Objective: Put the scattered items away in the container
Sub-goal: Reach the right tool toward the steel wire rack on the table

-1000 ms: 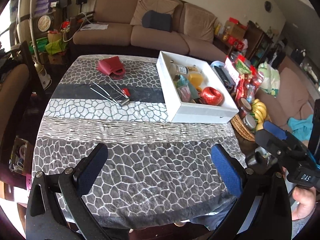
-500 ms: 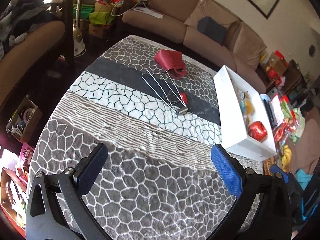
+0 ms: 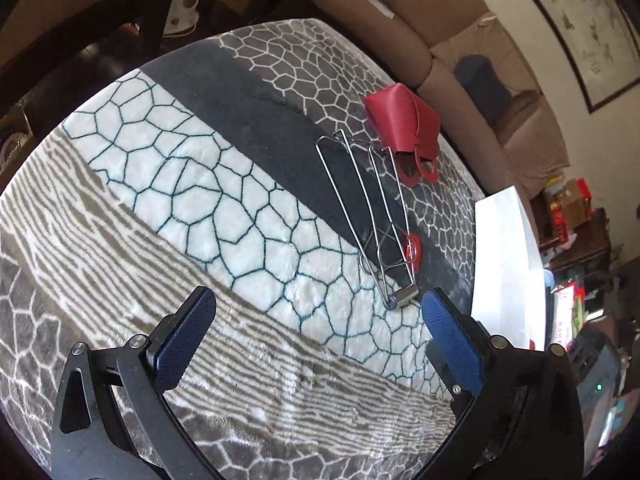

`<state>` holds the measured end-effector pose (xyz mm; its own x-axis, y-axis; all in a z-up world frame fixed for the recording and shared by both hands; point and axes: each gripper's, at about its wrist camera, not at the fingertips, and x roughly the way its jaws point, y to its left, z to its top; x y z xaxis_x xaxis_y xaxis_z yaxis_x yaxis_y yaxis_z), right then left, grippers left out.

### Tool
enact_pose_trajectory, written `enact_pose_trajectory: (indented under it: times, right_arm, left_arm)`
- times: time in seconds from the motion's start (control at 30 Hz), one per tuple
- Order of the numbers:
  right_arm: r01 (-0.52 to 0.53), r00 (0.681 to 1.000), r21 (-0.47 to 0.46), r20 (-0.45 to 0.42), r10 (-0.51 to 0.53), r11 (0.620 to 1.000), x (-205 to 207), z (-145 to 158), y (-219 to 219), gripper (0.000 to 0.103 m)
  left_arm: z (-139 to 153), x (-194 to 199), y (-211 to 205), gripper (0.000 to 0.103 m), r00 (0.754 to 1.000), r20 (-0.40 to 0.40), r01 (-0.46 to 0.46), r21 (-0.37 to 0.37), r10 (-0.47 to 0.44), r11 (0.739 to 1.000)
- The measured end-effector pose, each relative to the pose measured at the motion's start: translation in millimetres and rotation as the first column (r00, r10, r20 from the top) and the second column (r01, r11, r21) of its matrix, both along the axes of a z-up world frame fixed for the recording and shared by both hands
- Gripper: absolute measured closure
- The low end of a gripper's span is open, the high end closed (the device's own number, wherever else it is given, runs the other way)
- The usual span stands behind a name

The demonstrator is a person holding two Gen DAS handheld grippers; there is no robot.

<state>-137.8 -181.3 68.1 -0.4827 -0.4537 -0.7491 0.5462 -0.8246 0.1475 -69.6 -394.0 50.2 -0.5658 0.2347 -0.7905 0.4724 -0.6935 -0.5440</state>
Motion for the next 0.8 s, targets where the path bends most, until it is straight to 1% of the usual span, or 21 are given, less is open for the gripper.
enact_pose_trajectory:
  times: [0.07, 0.13, 0.17, 0.23, 0.27, 0.3, 0.37, 0.4, 0.43, 0.47, 0.53, 0.57, 0.6, 0.63, 0.73, 0.8]
  right_arm:
    - [-0.005, 1.000, 0.015, -0.003, 0.005, 1.000, -20, -13, -10, 0.000]
    - [-0.002, 1.000, 0.017, 0.022, 0.002, 1.000, -38, -27, -18, 0.000]
    - [0.002, 0.999, 0.018, 0.033, -0.002, 1.000, -45, -34, -22, 0.000]
    - [0.001, 0.998, 0.031, 0.063, -0.003, 1.000, -55, -49, -29, 0.000]
    - [0.002, 0.998, 0.047, 0.056, -0.004, 0.999, -57, -55, -32, 0.000]
    - [-0.002, 1.000, 0.074, 0.025, 0.000, 0.997, -55, -57, -37, 0.000]
    - [-0.008, 1.000, 0.153, -0.015, 0.010, 0.988, -51, -61, -48, 0.000]
    - [-0.006, 1.000, 0.172, -0.027, 0.010, 0.985, -50, -62, -51, 0.000]
    - [-0.004, 1.000, 0.171, -0.028, 0.009, 0.985, -50, -62, -51, 0.003]
    - [-0.001, 1.000, 0.166, -0.029, 0.006, 0.986, -49, -61, -50, 0.010]
    - [0.003, 0.999, 0.157, -0.033, 0.002, 0.988, -46, -58, -46, 0.021]
    - [0.003, 1.000, 0.149, -0.023, 0.000, 0.989, -46, -56, -44, 0.023]
    - [-0.002, 1.000, 0.133, -0.005, 0.002, 0.991, -45, -55, -41, 0.026]
    - [0.003, 1.000, 0.110, 0.010, -0.004, 0.994, -43, -52, -37, 0.038]
    - [0.033, 0.995, 0.035, 0.097, -0.036, 0.999, -34, -43, -19, 0.039]
    - [0.039, 0.989, 0.020, 0.141, -0.042, 0.999, -22, -40, -8, 0.039]
  left_arm:
    - [-4, -5, 3, 0.000, 1.000, -0.003, 0.024, 0.030, -0.024, 0.999]
    - [-10, -10, 8, 0.000, 0.999, 0.021, 0.039, 0.039, -0.040, 0.998]
    - [-11, -12, 9, 0.000, 0.999, 0.020, 0.046, 0.043, -0.047, 0.998]
    - [-11, -14, 14, 0.000, 0.998, 0.021, 0.063, 0.026, -0.063, 0.998]
    - [-12, -15, 16, 0.000, 0.997, 0.025, 0.072, 0.021, -0.073, 0.997]
    - [-12, -16, 18, 0.000, 0.996, 0.027, 0.079, 0.025, -0.080, 0.997]
    - [-13, -17, 20, 0.000, 0.996, 0.023, 0.085, 0.039, -0.086, 0.996]
    - [-12, -17, 20, 0.000, 0.996, 0.021, 0.087, 0.039, -0.088, 0.995]
    - [-11, -17, 22, 0.000, 0.996, 0.019, 0.091, 0.037, -0.092, 0.995]
    - [-10, -17, 23, 0.000, 0.995, 0.017, 0.094, 0.036, -0.095, 0.995]
    - [-7, -15, 23, 0.000, 0.995, 0.009, 0.097, 0.042, -0.098, 0.994]
    - [-6, -14, 22, 0.000, 0.995, 0.004, 0.096, 0.047, -0.096, 0.994]
    - [-4, -13, 20, 0.000, 0.996, 0.000, 0.092, 0.051, -0.092, 0.994]
    - [-4, -12, 18, 0.000, 0.996, -0.005, 0.088, 0.059, -0.088, 0.994]
    - [-6, -10, 12, 0.000, 0.997, -0.004, 0.083, 0.081, -0.083, 0.993]
    - [-12, -10, 12, 0.000, 0.995, 0.015, 0.093, 0.092, -0.095, 0.991]
